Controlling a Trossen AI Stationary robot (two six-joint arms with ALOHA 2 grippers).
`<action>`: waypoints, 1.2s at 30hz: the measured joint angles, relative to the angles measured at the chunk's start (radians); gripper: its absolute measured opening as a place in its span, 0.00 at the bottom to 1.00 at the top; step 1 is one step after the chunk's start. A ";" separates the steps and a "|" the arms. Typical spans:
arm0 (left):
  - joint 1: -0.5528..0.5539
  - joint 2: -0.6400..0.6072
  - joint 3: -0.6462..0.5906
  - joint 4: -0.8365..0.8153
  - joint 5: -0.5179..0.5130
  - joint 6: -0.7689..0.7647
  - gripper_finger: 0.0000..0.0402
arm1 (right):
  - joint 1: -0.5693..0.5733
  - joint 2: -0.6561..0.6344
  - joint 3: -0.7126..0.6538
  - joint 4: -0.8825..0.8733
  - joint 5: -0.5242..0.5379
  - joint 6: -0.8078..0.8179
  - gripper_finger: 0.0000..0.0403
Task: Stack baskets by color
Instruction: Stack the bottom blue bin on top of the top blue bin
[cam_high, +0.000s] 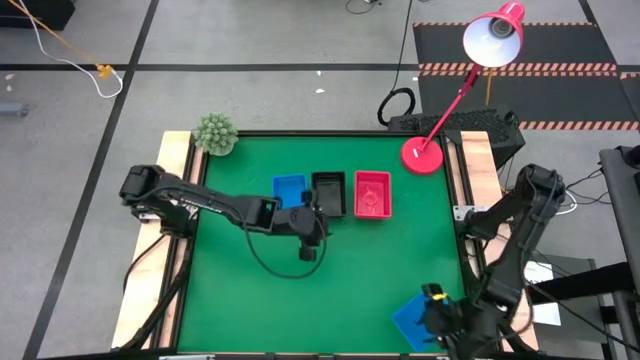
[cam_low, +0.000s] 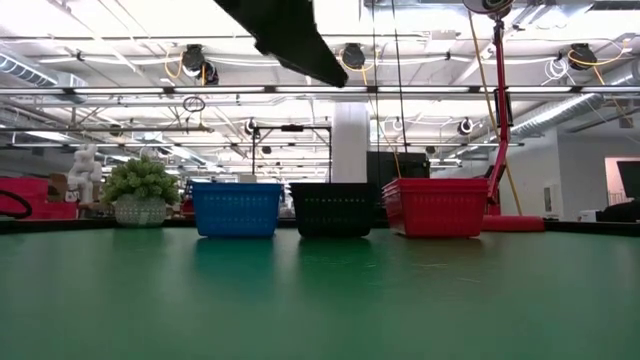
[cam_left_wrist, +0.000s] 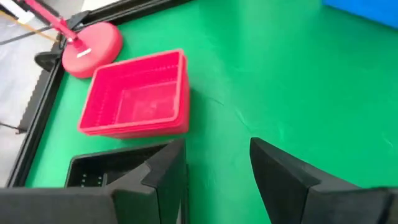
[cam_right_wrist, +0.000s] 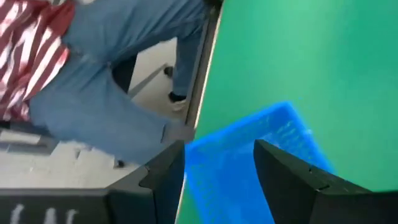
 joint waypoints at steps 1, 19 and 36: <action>-0.011 -0.001 0.004 -0.011 -0.007 0.005 0.45 | 0.019 0.000 0.000 -0.006 0.001 0.011 0.46; -0.048 0.000 0.023 -0.012 -0.016 0.011 0.45 | 0.105 0.173 0.000 -0.004 -0.053 0.041 0.32; -0.047 0.000 0.022 -0.004 -0.016 0.012 0.45 | 0.103 0.210 -0.008 -0.049 -0.080 0.028 0.11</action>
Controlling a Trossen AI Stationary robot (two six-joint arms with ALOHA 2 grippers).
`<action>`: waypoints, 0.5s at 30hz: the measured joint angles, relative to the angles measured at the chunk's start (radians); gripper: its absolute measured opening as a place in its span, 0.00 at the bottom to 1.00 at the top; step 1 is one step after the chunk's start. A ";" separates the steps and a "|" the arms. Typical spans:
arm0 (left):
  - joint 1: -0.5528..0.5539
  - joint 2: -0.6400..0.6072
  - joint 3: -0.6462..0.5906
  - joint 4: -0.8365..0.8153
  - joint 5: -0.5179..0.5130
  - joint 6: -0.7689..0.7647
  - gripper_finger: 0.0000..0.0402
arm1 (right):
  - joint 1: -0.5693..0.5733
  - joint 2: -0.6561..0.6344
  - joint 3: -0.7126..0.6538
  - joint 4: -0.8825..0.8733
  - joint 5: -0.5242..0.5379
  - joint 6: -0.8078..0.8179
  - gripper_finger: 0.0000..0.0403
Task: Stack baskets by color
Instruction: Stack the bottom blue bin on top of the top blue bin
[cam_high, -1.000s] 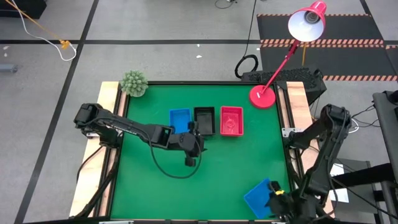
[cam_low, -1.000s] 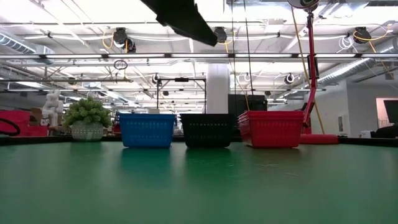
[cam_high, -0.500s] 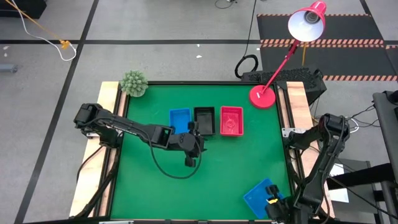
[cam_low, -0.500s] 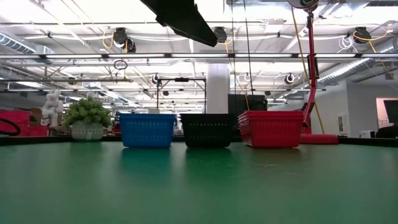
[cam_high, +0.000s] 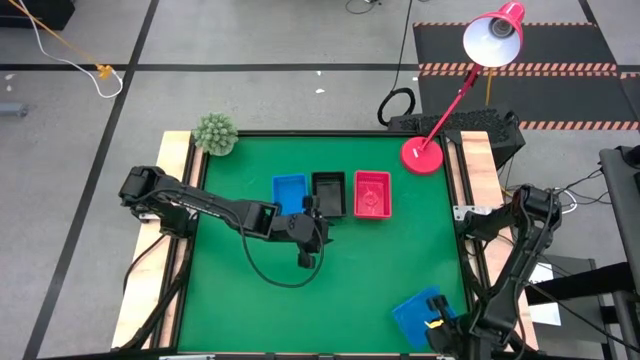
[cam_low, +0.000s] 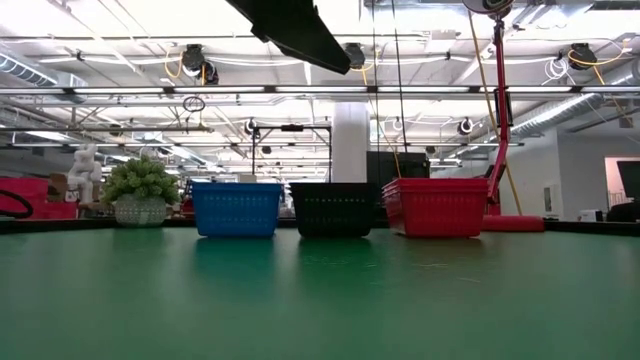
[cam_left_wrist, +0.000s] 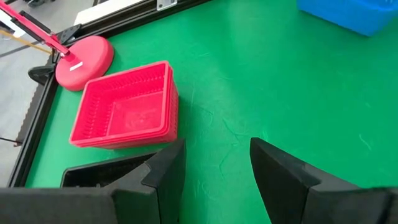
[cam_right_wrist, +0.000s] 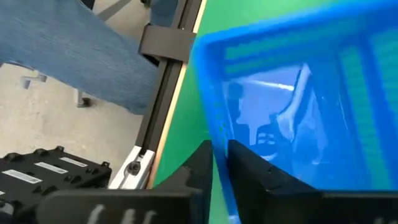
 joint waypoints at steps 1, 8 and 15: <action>0.000 0.000 0.000 0.003 0.000 0.000 0.45 | 0.000 0.000 0.000 -0.001 0.000 -0.005 0.08; -0.021 0.000 0.004 0.048 0.000 0.028 0.45 | -0.023 0.000 0.000 -0.001 0.003 -0.071 0.03; -0.039 0.001 0.037 0.041 0.000 0.033 0.45 | -0.085 0.000 0.003 -0.006 0.005 -0.177 0.01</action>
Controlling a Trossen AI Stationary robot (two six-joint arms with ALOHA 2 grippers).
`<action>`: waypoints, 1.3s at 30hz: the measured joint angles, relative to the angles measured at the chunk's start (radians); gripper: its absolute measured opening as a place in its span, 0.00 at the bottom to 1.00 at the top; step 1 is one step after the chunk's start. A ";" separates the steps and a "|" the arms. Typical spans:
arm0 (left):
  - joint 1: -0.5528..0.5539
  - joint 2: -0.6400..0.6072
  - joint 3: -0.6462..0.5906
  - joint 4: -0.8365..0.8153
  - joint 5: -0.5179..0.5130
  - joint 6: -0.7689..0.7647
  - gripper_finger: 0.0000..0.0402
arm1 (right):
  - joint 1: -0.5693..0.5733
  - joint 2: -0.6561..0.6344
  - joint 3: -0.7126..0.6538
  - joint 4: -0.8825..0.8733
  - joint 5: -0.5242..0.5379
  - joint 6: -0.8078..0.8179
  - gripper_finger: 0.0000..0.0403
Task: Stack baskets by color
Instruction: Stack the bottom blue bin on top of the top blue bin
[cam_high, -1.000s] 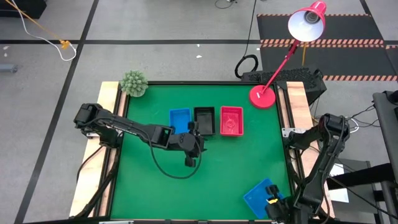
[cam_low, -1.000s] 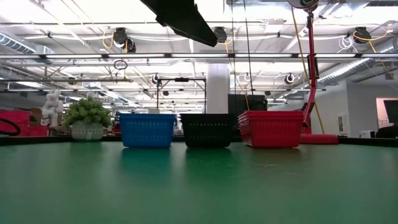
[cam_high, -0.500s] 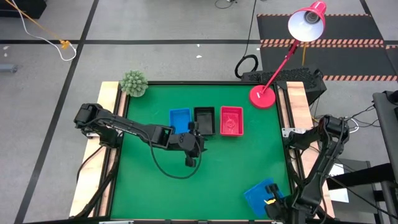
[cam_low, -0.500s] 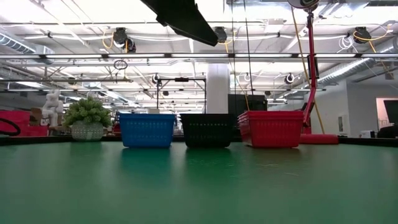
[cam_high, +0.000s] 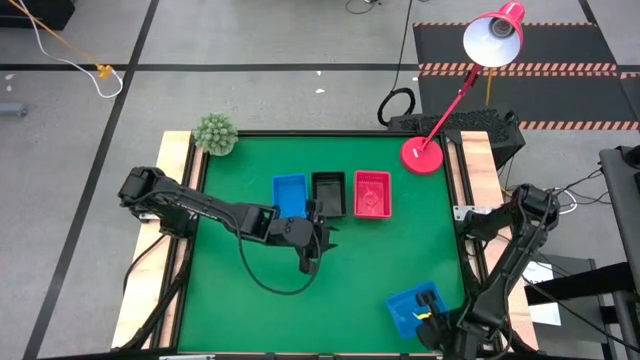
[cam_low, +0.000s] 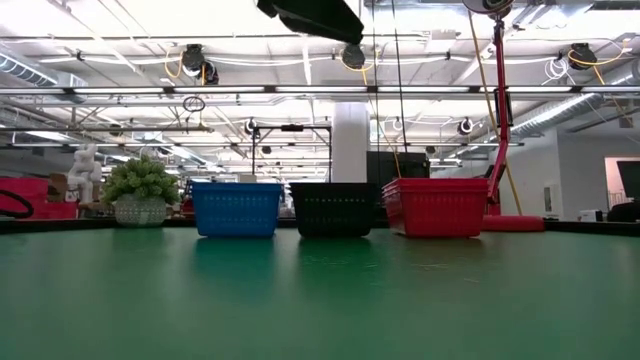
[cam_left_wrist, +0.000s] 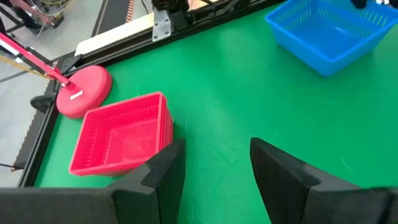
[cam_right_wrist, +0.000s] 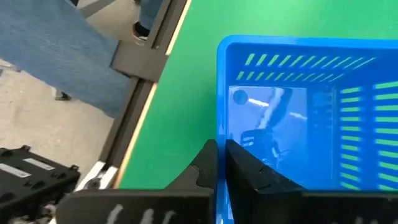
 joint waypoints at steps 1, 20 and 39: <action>-0.002 0.000 0.001 0.001 0.000 0.002 0.45 | -0.009 0.000 0.004 -0.002 0.000 -0.018 0.01; -0.014 0.000 0.002 -0.016 0.000 0.069 0.45 | -0.207 -0.011 0.256 -0.287 0.235 -0.580 0.01; -0.151 -0.001 0.039 0.005 0.013 0.167 0.55 | -0.414 -0.128 0.257 -0.273 0.207 -0.803 0.00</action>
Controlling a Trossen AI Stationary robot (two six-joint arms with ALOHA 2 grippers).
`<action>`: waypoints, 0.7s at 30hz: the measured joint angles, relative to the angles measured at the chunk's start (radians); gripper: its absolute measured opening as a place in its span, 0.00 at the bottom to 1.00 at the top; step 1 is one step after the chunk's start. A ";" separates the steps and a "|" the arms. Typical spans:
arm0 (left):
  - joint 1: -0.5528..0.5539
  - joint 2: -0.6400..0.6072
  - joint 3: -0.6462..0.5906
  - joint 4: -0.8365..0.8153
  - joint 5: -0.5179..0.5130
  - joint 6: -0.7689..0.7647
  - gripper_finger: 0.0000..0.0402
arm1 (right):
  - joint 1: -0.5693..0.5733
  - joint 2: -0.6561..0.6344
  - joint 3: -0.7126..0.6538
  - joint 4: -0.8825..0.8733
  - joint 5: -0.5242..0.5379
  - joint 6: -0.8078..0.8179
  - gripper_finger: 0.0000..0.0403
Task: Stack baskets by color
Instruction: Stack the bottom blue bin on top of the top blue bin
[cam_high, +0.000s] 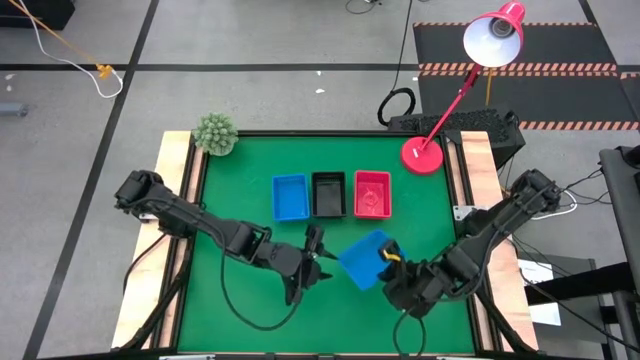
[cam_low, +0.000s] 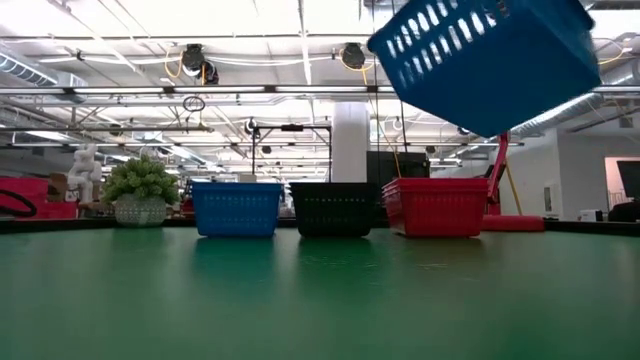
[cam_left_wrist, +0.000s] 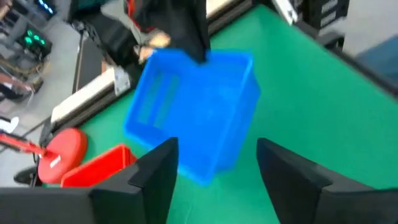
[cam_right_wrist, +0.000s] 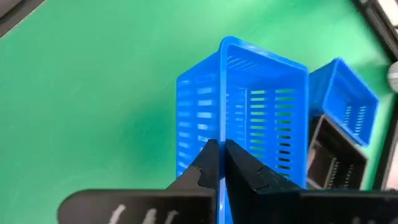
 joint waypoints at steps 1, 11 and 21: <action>-0.006 0.001 0.008 0.003 0.000 0.000 0.57 | -0.005 -0.005 0.000 0.011 0.000 -0.007 0.00; -0.040 0.006 0.015 0.003 -0.001 0.030 0.58 | -0.022 -0.013 0.000 0.107 -0.002 -0.111 0.00; -0.036 0.031 0.014 -0.006 0.000 0.035 0.48 | -0.041 -0.013 0.000 0.165 -0.001 -0.150 0.00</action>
